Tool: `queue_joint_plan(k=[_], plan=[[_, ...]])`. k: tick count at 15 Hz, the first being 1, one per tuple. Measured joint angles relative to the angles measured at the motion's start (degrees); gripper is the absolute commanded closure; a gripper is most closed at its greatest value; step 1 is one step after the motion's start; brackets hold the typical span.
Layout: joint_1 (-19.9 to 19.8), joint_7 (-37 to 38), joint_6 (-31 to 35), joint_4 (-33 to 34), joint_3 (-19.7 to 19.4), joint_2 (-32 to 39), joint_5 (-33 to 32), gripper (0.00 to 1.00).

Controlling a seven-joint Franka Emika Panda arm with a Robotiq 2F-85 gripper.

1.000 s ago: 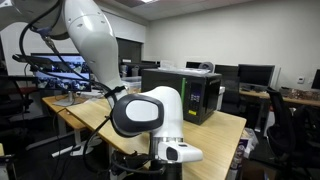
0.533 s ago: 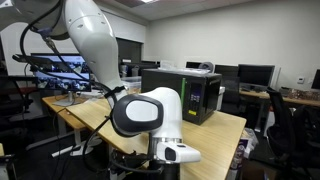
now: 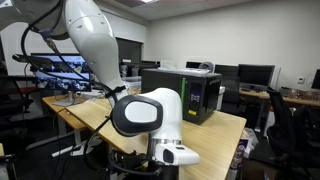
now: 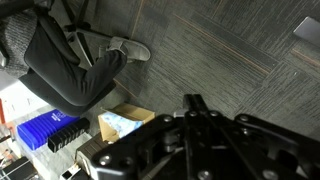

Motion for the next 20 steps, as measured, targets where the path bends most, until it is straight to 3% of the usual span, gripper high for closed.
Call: queue_joint_plan(k=[20], plan=[[-0.3,0.0,-0.1,0.0,0.2,0.0,2.4,0.98]])
